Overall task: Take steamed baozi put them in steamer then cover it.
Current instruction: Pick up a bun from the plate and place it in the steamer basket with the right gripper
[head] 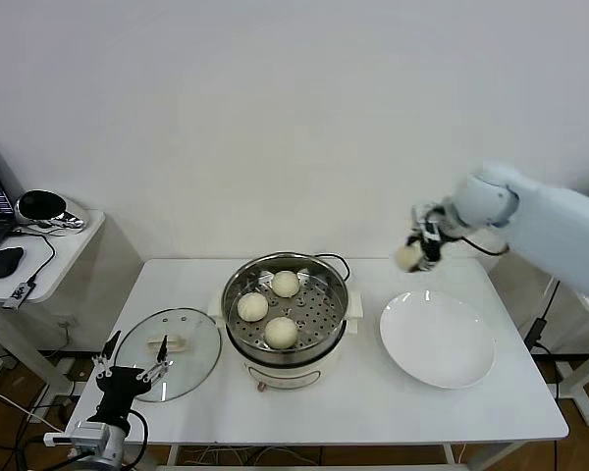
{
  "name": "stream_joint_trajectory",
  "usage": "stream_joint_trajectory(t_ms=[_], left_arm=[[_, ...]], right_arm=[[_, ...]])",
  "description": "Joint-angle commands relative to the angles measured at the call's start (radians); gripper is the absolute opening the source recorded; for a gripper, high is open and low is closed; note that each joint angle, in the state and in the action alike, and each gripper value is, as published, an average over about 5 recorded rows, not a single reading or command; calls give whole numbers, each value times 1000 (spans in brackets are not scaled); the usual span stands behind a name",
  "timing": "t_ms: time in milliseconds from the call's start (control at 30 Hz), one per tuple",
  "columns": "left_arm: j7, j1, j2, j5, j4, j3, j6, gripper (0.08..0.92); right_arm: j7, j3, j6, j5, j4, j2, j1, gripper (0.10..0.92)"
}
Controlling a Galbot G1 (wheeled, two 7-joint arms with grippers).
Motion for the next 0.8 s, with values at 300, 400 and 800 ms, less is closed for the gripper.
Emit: stream_joint_trajectory(t_ms=[300, 400, 800], left_arm=[[-1, 2, -16, -1, 9, -16, -5, 823], [-1, 6, -15, -1, 11, -28, -9, 823], [-1, 15, -13, -1, 21, -40, -26, 823]], right_arm=[[199, -188, -233, 400, 24, 362, 77, 591], [199, -188, -233, 359, 7, 383, 34, 592], [187, -162, -231, 244, -71, 428, -80, 594]])
